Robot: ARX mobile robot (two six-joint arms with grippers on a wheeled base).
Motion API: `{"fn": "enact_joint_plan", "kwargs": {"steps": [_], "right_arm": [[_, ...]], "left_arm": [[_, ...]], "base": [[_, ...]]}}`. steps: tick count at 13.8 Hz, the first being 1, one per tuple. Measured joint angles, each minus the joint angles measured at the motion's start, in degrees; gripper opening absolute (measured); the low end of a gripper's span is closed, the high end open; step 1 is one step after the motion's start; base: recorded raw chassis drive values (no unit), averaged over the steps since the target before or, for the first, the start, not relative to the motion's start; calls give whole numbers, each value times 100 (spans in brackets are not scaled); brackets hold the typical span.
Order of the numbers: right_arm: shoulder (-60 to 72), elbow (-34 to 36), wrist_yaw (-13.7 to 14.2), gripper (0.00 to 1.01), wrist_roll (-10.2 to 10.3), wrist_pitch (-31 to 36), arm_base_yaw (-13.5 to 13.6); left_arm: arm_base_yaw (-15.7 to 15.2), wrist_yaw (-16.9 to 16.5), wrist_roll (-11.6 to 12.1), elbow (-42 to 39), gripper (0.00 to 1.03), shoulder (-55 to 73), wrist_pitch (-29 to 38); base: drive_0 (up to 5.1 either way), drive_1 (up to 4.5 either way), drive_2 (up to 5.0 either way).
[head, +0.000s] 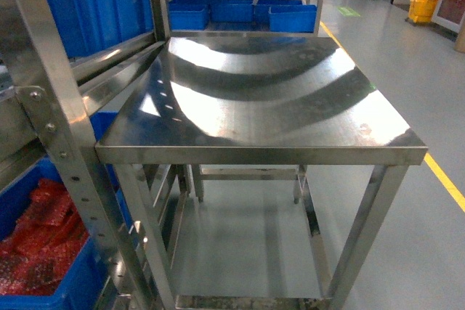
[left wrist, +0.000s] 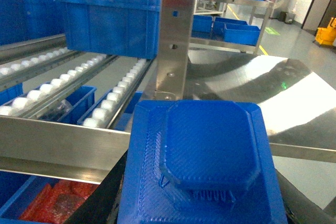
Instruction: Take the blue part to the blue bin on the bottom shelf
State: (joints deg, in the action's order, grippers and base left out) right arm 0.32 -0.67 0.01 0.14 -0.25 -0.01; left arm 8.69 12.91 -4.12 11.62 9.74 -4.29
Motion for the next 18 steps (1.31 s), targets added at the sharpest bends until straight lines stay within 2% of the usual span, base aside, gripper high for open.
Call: {"fn": "enact_joint_plan", "kwargs": {"steps": [6, 18], "right_arm": [[0, 0, 0, 98, 0, 9, 0], [0, 0, 0, 98, 0, -13, 0]], "left_arm": [[0, -2, 0, 0, 43, 0, 11], [0, -7, 0, 0, 43, 0, 13]], "base": [[-489, 342, 125], [-497, 245, 245]]}}
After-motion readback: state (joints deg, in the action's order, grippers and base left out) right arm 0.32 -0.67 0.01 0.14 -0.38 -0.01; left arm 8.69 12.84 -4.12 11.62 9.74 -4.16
